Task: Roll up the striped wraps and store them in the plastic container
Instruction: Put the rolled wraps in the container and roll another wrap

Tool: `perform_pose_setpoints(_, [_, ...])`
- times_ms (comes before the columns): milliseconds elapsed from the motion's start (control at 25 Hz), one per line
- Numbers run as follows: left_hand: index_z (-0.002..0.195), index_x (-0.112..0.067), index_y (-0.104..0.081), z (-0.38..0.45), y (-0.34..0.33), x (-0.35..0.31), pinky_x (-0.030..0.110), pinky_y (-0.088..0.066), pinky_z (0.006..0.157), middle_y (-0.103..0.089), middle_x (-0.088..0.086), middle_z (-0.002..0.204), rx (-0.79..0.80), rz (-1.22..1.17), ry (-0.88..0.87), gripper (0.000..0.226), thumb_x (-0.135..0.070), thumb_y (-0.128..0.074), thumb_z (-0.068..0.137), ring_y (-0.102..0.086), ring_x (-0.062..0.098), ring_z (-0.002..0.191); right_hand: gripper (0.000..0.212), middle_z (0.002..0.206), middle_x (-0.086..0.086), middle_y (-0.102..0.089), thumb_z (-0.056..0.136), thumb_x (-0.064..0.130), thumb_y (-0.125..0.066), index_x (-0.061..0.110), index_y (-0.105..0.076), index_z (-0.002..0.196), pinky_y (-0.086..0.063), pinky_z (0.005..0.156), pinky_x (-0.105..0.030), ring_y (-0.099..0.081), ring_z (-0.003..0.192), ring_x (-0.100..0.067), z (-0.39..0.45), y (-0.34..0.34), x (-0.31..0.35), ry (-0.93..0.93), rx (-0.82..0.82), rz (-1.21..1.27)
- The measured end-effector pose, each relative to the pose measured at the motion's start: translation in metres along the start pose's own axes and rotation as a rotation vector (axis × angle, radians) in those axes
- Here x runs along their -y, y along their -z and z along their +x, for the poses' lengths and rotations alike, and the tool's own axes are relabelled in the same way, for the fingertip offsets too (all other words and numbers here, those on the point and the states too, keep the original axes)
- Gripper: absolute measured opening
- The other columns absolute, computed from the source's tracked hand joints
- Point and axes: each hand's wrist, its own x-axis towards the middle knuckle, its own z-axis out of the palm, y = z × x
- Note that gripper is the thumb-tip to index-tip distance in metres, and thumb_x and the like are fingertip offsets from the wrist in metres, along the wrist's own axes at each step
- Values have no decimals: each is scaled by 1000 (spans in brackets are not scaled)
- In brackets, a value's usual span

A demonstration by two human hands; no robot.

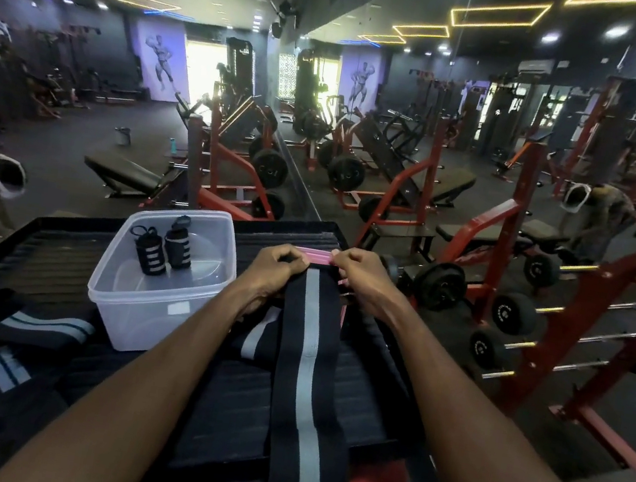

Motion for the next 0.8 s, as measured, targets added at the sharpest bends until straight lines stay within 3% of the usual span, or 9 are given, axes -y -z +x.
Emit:
perform_pose_setpoints(160, [94, -7, -74, 0, 5, 4, 41, -55, 90, -73, 14, 107, 35, 42, -72, 9, -13, -67, 93, -68, 25, 98, 22, 69, -4, -64, 92, 18, -69, 8, -73, 73, -41, 53, -20, -54, 61, -8, 8, -12, -16, 112, 49, -49])
perform_pose_setpoints(240, [98, -5, -74, 1, 7, 6, 37, -57, 82, -73, 14, 106, 30, 40, -52, 12, -14, -67, 93, -69, 23, 94, 19, 71, -4, -67, 90, 14, -72, -1, -74, 79, -45, 60, -19, -57, 65, -6, 10, -17, -21, 147, 34, -11])
perform_pose_setpoints(360, [93, -10, -77, -3, 7, 8, 31, -57, 68, -75, 7, 98, 31, 30, -27, 14, -21, -68, 93, -69, 19, 86, 11, 65, 2, -68, 88, 4, -72, -6, -73, 84, -48, 59, -13, -60, 57, 2, 6, -20, -29, 162, -1, 99])
perform_pose_setpoints(440, [92, -12, -78, -6, 5, 13, 30, -58, 67, -76, 4, 96, 21, 35, -75, 20, -29, -69, 92, -71, 18, 86, 8, 61, 7, -70, 87, 1, -71, 1, -71, 79, -49, 57, -12, -63, 56, 3, 3, -19, -35, 133, 0, 201])
perform_pose_setpoints(520, [95, -14, -79, -4, 4, 20, 21, -57, 70, -76, -3, 97, -6, 109, -159, 15, -26, -72, 90, -71, 12, 89, 11, 64, 6, -72, 87, 1, -71, 7, -72, 78, -51, 60, -15, -66, 60, -1, 1, -18, -41, 106, 16, 272])
perform_pose_setpoints(640, [96, -16, -79, -1, 4, 27, 23, -53, 86, -76, -6, 97, -32, 110, -218, 10, -16, -75, 87, -70, 9, 95, 5, 75, -4, -74, 88, 7, -71, 7, -74, 84, -53, 64, -22, -67, 67, -10, -1, -16, -47, 69, 57, 304])
perform_pose_setpoints(800, [98, -6, -77, -9, -1, 30, 13, -51, 79, -75, 3, 101, -45, -13, -252, 12, -7, -74, 86, -69, 6, 90, 11, 85, -14, -72, 84, 5, -75, -2, -74, 93, -55, 71, -26, -67, 76, -19, -1, -13, -47, 110, 47, 293])
